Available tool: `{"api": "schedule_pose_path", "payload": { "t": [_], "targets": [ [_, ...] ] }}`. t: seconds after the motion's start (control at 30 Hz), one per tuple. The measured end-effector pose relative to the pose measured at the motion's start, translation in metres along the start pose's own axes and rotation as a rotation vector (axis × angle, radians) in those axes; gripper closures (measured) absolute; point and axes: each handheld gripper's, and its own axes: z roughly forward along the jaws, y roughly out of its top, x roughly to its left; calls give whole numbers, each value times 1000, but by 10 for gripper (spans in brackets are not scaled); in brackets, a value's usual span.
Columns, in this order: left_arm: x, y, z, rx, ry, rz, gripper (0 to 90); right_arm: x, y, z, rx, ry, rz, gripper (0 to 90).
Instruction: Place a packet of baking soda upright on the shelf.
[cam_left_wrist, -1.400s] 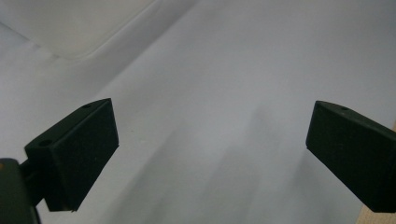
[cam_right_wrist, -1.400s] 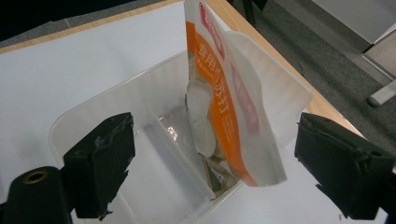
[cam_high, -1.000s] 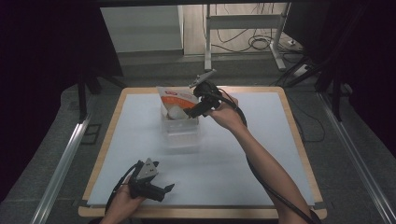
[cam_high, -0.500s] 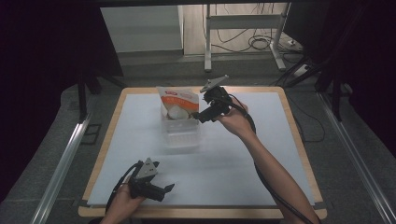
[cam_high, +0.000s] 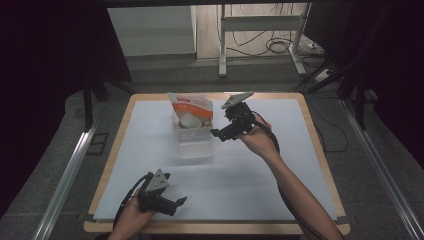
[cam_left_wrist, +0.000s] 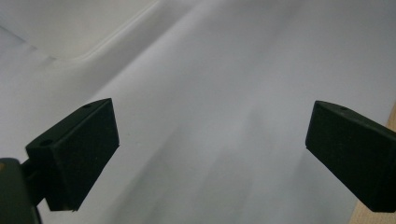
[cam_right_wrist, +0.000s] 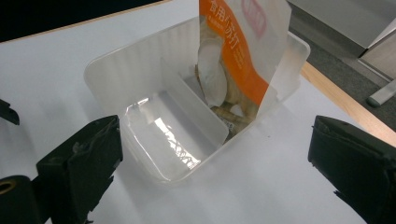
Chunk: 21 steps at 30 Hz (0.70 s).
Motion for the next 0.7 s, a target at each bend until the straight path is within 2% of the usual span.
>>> {"api": "schedule_pose_path", "payload": {
  "t": [0.57,0.7],
  "targets": [
    [-1,0,1,2,1,-2,28,12,-39,-14,-15,-4,17,25],
    [0,0,1,6,0,-2,28,13,-51,-20,-22,-4,34,25]
  ]
}}
